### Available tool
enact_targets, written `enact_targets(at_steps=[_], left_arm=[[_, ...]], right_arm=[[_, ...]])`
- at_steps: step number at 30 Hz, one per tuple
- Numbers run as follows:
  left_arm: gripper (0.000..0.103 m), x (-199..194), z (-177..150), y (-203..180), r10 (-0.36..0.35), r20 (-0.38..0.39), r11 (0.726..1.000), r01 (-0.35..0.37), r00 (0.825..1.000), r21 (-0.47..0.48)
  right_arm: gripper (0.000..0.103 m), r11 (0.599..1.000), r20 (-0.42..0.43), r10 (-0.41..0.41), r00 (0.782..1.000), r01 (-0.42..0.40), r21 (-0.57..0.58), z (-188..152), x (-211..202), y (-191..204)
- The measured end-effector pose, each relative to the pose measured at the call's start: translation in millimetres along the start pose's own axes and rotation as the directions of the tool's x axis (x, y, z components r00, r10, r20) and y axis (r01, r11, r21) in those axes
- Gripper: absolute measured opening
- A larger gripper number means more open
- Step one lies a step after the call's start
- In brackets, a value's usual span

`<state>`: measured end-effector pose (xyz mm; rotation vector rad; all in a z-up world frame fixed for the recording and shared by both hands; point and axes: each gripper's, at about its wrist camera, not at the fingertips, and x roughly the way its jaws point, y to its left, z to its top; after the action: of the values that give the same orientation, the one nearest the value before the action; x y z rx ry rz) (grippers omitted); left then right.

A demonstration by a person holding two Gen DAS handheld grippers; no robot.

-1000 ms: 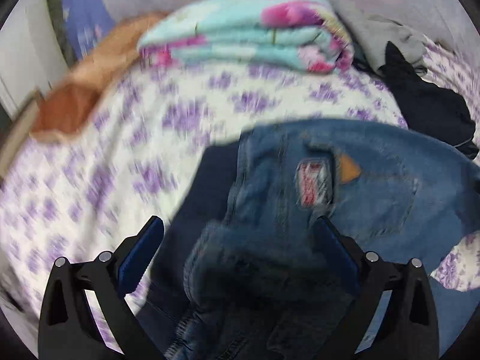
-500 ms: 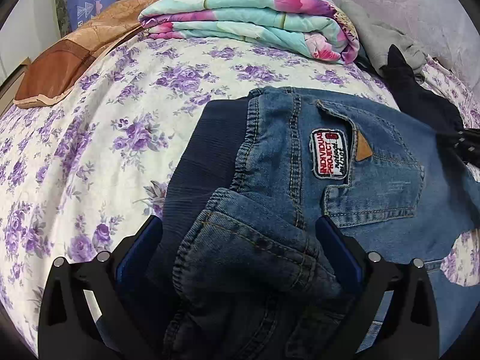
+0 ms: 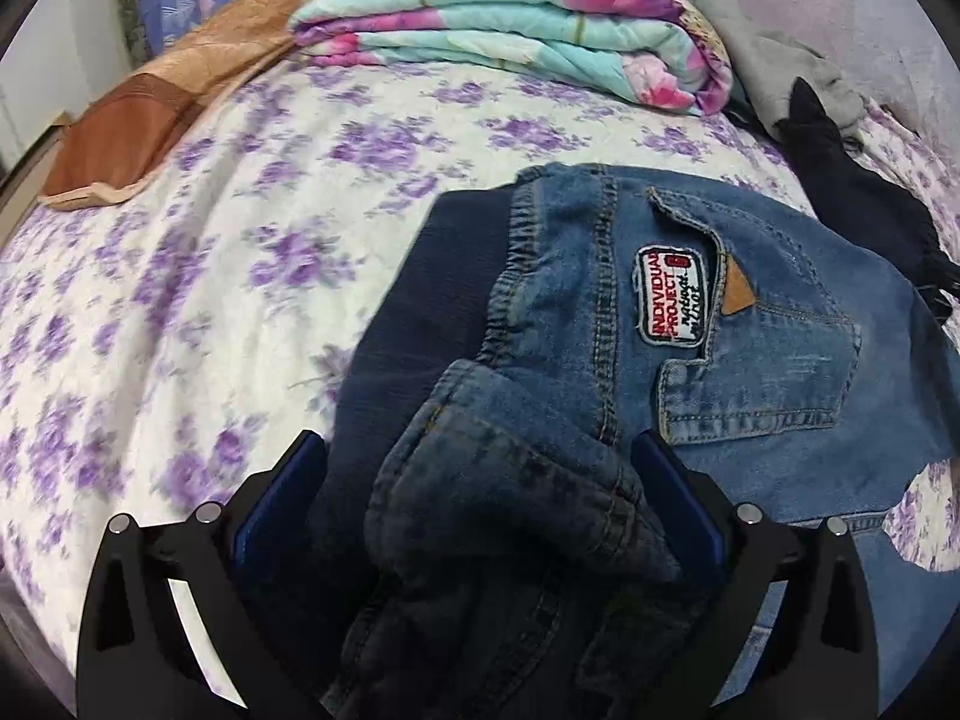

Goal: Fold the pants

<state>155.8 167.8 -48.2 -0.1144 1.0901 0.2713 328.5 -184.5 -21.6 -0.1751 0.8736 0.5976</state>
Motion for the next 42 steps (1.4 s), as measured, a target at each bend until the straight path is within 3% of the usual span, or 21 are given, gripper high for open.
enact_targets(at_steps=[1, 3, 4, 6, 7, 9, 10, 11, 12, 14, 18, 22, 24, 29, 30, 31, 32, 33, 35, 39, 42], left_arm=[[0.099, -4, -1, 0, 0.010, 0.007, 1.000, -0.010, 1.000, -0.003], [0.098, -12, -2, -4, 0.021, 0.010, 1.000, -0.021, 1.000, -0.005], [0.098, -14, -2, -6, 0.014, 0.010, 1.000, -0.014, 1.000, -0.003], [0.098, -18, -4, -12, 0.001, 0.020, 1.000, -0.002, 1.000, 0.023], [0.098, -17, -6, -13, 0.016, 0.019, 0.999, -0.017, 1.000, 0.035], [0.099, -11, -15, -9, 0.030, 0.006, 0.999, -0.030, 1.000, 0.040], [0.099, -10, -19, -6, 0.020, 0.006, 0.999, -0.020, 1.000, 0.025], [0.099, -9, -24, 0, 0.007, 0.000, 1.000, -0.007, 1.000, -0.003], [0.099, -9, -29, 6, -0.015, 0.003, 0.999, 0.015, 1.000, -0.031], [0.099, -20, -37, 11, -0.028, 0.024, 0.998, 0.029, 0.999, -0.059], [0.099, -41, -52, 9, 0.030, 0.025, 0.999, -0.029, 0.999, -0.015], [0.099, -49, -56, 17, 0.069, 0.040, 0.997, -0.069, 0.997, -0.019], [0.099, -46, -55, 28, 0.085, 0.026, 0.994, -0.084, 0.996, -0.066], [0.099, -36, -72, 51, -0.016, -0.041, 0.984, 0.009, 0.999, -0.175], [0.099, -32, -78, 51, -0.019, -0.058, 0.985, 0.009, 0.998, -0.173], [0.099, -31, -86, 48, 0.002, -0.034, 0.991, -0.007, 0.999, -0.135], [0.099, -32, -90, 45, 0.024, -0.017, 0.994, -0.026, 1.000, -0.109], [0.099, -32, -92, 45, 0.038, -0.018, 0.993, -0.040, 0.999, -0.107], [0.099, -33, -91, 50, 0.039, -0.041, 0.989, -0.044, 0.998, -0.143], [0.099, -39, -97, 52, 0.068, -0.053, 0.988, -0.075, 0.996, -0.132], [0.098, -52, -93, 55, 0.054, -0.058, 0.988, -0.061, 0.997, -0.139]], right_arm=[[0.034, 0.998, 0.008, 0.040, 0.999, -0.040, -0.045, 1, -2, 18], [0.035, 0.978, -0.053, 0.184, 0.982, -0.188, -0.086, 2, 7, 53], [0.040, 0.958, -0.107, 0.259, 0.960, -0.269, -0.097, 2, 17, 74], [0.055, 0.932, -0.181, 0.314, 0.932, -0.339, -0.130, -1, 36, 108], [0.065, 0.926, -0.214, 0.296, 0.931, -0.335, -0.175, -4, 51, 127], [0.068, 0.927, -0.222, 0.204, 0.954, -0.261, -0.268, -7, 70, 141], [0.085, 0.934, -0.218, 0.150, 0.964, -0.210, -0.288, -6, 85, 138], [0.089, 0.957, -0.207, 0.145, 0.967, -0.191, -0.220, 1, 94, 125], [0.089, 0.976, -0.203, 0.134, 0.970, -0.165, -0.143, 9, 100, 111], [0.089, 0.984, -0.193, 0.121, 0.974, -0.144, -0.108, 16, 94, 112], [0.089, 0.963, -0.080, 0.164, 0.983, -0.177, -0.204, 35, 72, 133], [0.089, 0.951, -0.042, 0.152, 0.988, -0.158, -0.266, 80, 98, 164], [0.084, 0.939, -0.077, 0.144, 0.987, -0.161, -0.304, 93, 118, 187], [0.047, 0.859, -0.301, 0.143, 0.943, -0.269, -0.436, 90, 176, 231], [0.038, 0.844, -0.304, 0.159, 0.939, -0.289, -0.452, 88, 173, 234], [0.022, 0.836, -0.296, 0.165, 0.941, -0.293, -0.464, 92, 172, 236], [0.015, 0.857, -0.250, 0.133, 0.959, -0.238, -0.458, 100, 172, 234], [0.015, 0.874, -0.217, 0.119, 0.969, -0.206, -0.440, 106, 173, 231], [0.015, 0.895, -0.231, 0.122, 0.965, -0.207, -0.394, 106, 184, 225], [0.022, 0.906, -0.167, 0.111, 0.980, -0.169, -0.388, 92, 177, 219], [0.029, 0.918, -0.185, 0.198, 0.963, -0.248, -0.309, 100, 157, 202]])
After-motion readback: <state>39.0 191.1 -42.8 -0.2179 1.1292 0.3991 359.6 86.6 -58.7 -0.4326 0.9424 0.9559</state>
